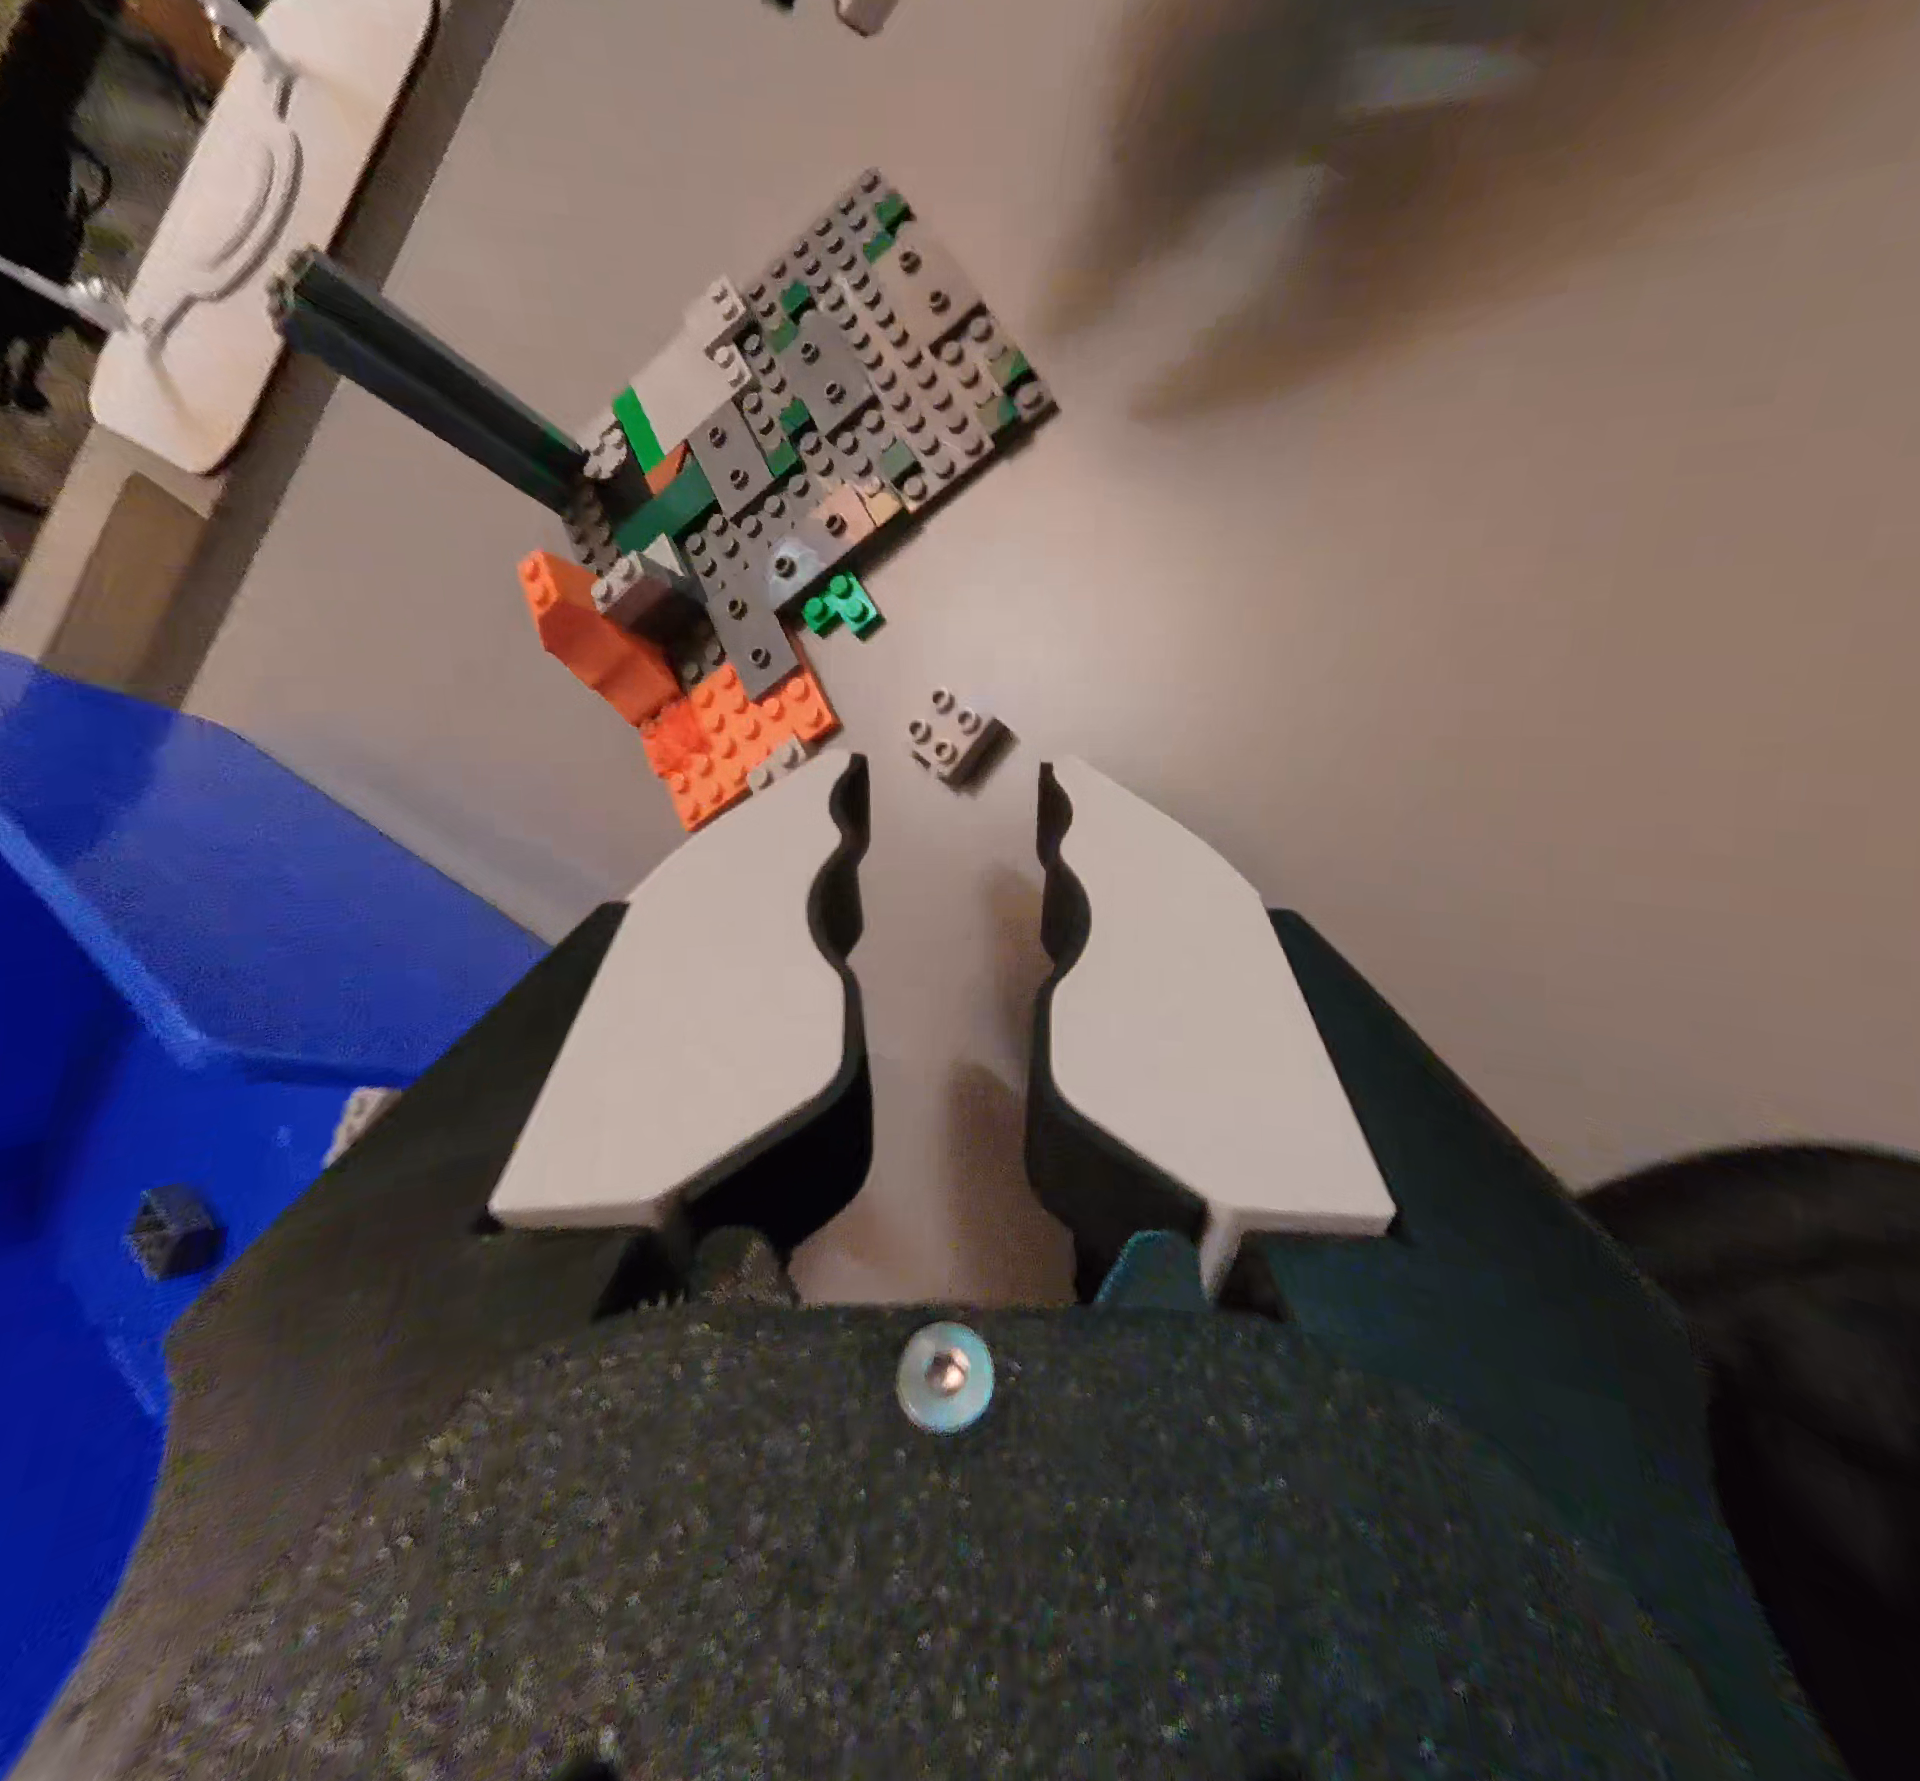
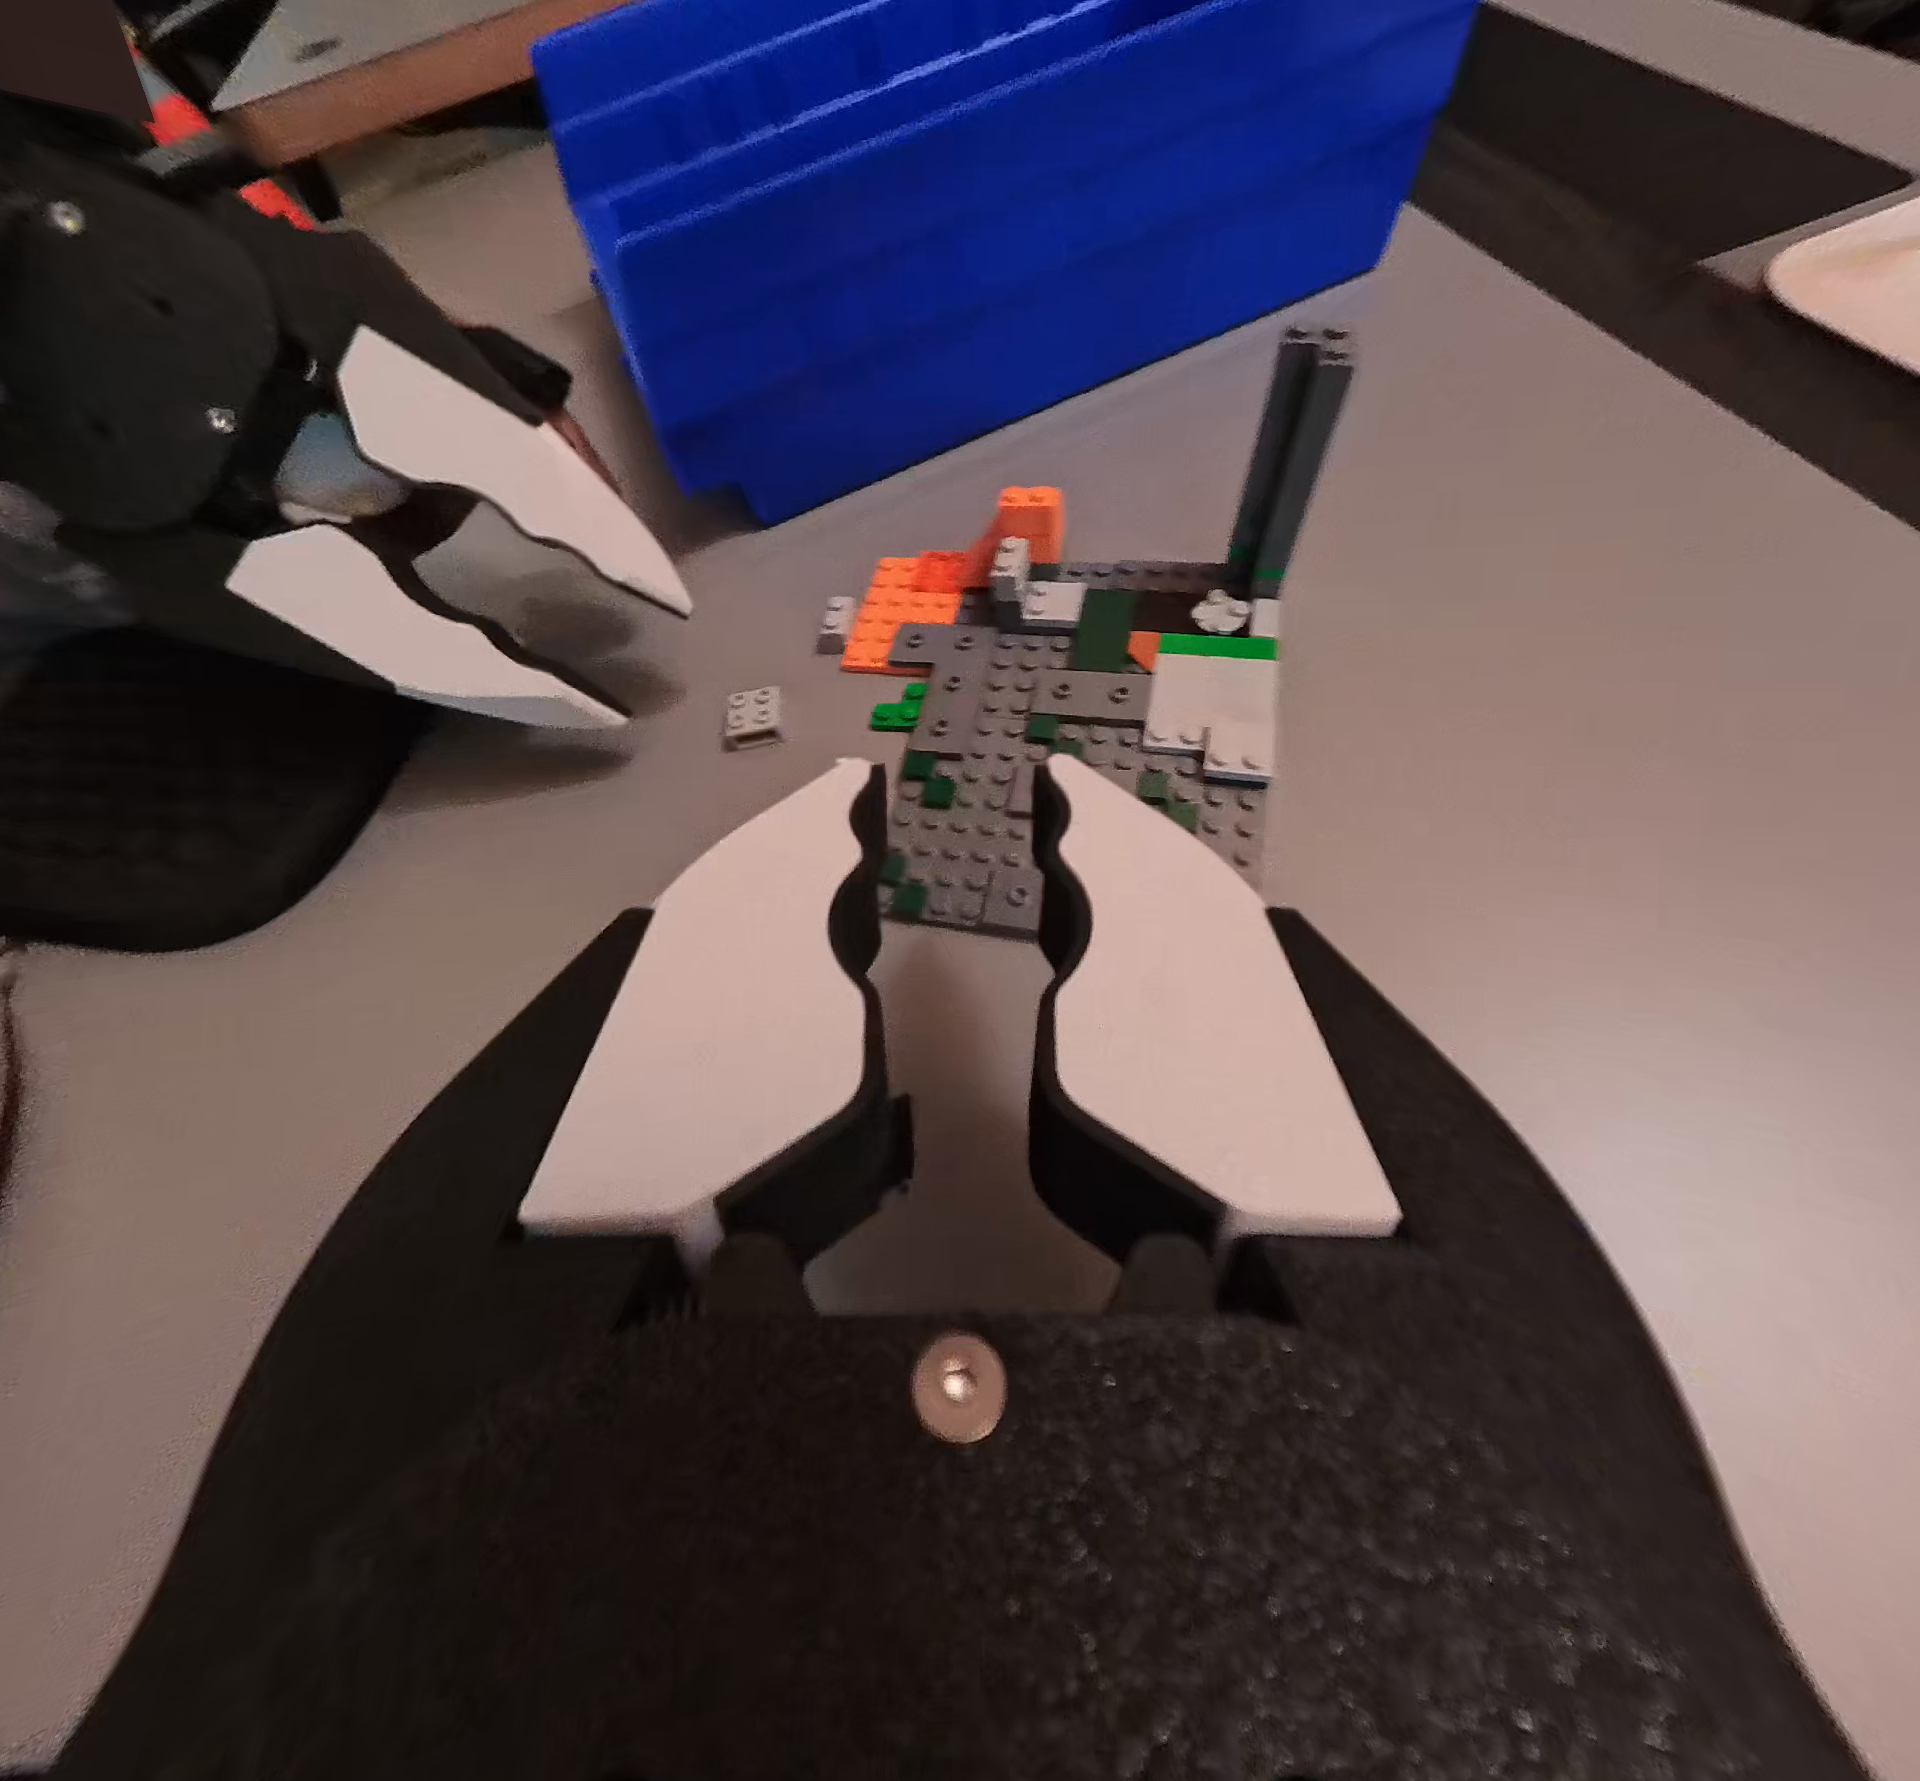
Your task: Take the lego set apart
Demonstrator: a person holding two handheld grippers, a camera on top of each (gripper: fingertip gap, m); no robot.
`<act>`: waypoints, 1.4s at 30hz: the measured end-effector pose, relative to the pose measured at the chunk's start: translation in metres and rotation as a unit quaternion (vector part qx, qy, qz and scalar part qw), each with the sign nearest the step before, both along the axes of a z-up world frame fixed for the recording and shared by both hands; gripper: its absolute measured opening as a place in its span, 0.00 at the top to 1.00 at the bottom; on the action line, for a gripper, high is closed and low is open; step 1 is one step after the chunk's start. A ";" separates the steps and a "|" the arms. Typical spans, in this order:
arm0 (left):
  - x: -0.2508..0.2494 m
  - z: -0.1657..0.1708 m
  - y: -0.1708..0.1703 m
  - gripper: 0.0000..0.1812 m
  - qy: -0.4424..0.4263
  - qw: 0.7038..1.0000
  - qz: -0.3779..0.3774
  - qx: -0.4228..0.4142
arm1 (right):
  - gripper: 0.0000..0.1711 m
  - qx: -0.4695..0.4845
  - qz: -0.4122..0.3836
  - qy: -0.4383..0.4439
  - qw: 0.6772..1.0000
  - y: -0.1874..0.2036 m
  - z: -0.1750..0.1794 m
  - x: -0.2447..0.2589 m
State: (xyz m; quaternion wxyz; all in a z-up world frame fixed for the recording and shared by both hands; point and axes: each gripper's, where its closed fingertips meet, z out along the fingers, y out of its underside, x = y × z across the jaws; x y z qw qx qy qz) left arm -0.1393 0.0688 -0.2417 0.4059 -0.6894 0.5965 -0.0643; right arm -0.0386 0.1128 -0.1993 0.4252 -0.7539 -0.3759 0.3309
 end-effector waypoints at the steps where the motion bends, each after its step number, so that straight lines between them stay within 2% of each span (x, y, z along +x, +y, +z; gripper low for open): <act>1: 0.003 -0.002 0.002 0.83 -0.009 1.000 0.010 -0.013 | 0.85 0.000 -0.007 0.009 1.000 0.003 0.000 0.003; 7: 0.012 -0.022 0.013 0.85 -0.036 0.992 0.058 -0.104 | 0.86 -0.007 -0.030 0.044 0.999 0.011 0.001 0.021; 10: 0.016 -0.023 0.014 0.88 -0.040 0.992 0.058 -0.103 | 0.87 -0.009 -0.037 0.046 0.998 0.013 -0.003 0.024; 13: 0.016 -0.021 0.009 0.89 -0.034 0.992 0.055 -0.107 | 0.87 0.007 -0.054 0.017 0.998 0.018 -0.010 0.029; 16: 0.016 -0.003 0.003 0.89 -0.070 0.992 0.044 -0.096 | 0.85 0.016 -0.059 -0.040 0.997 0.018 -0.022 0.031; 19: 0.006 0.031 0.007 0.89 -0.126 0.988 0.059 -0.067 | 0.74 0.014 -0.049 -0.115 0.992 0.012 -0.038 0.021; 22: -0.014 0.065 0.017 0.89 -0.177 0.979 0.092 -0.031 | 0.58 0.014 -0.034 -0.194 0.980 0.003 -0.055 0.003; 24: -0.028 0.079 0.023 0.89 -0.198 0.974 0.112 -0.013 | 0.54 0.021 -0.020 -0.239 0.971 -0.003 -0.063 -0.011; 29: -0.050 0.088 0.029 0.89 -0.219 0.966 0.140 0.001 | 0.73 -0.003 -0.015 -0.261 0.965 0.002 -0.065 -0.016; 32: -0.054 0.088 0.030 0.89 -0.219 0.965 0.144 0.007 | 0.78 -0.003 0.010 -0.280 0.960 0.003 -0.065 -0.001; 33: -0.055 0.088 0.031 0.89 -0.218 0.965 0.145 0.009 | 0.86 0.000 0.019 -0.290 0.957 0.003 -0.066 0.008; 42: -0.067 0.088 0.046 0.89 -0.197 0.968 0.154 0.010 | 0.88 0.032 0.107 -0.282 0.953 0.013 -0.066 0.092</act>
